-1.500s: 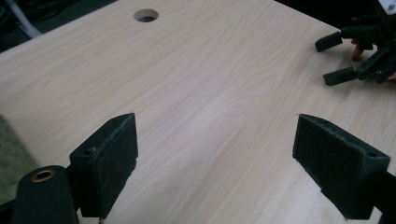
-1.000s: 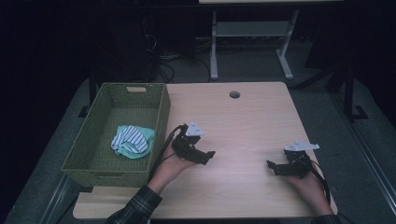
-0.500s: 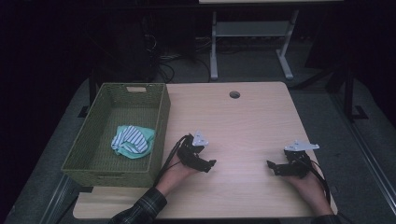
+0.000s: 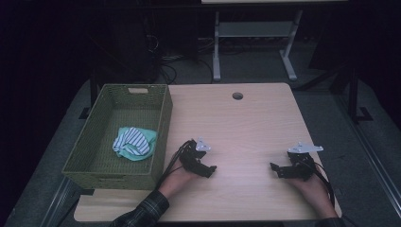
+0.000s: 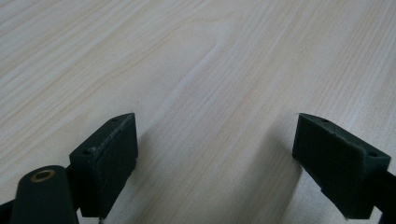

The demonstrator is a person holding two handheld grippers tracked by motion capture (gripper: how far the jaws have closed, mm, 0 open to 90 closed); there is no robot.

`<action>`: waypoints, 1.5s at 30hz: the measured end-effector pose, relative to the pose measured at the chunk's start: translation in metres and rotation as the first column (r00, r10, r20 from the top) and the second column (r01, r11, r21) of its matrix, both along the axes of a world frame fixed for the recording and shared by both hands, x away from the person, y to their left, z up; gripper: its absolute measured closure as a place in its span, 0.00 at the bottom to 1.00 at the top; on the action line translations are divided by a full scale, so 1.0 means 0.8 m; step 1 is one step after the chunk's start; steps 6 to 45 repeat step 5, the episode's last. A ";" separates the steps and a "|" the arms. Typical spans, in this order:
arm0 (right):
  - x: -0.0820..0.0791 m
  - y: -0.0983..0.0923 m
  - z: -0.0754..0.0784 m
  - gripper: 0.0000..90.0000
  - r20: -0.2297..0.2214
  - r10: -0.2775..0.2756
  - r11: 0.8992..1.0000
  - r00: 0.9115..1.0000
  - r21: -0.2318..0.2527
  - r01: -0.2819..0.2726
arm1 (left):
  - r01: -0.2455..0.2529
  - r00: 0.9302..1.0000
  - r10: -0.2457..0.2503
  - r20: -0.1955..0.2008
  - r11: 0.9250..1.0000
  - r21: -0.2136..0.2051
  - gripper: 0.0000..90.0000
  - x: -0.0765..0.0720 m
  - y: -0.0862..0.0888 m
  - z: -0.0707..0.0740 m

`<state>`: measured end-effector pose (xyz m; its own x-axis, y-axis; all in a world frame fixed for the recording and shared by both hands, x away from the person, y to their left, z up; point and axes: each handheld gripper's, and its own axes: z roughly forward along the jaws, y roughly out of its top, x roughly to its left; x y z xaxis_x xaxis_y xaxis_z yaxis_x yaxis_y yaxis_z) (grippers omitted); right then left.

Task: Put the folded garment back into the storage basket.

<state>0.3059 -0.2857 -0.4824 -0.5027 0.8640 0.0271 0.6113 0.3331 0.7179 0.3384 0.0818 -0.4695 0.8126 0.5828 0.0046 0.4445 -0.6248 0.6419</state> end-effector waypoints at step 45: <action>0.000 0.000 0.000 0.13 0.000 0.000 1.000 1.000 0.000 0.000 | 0.005 1.000 -0.005 -0.001 1.000 -0.005 0.15 -0.001 0.001 -0.001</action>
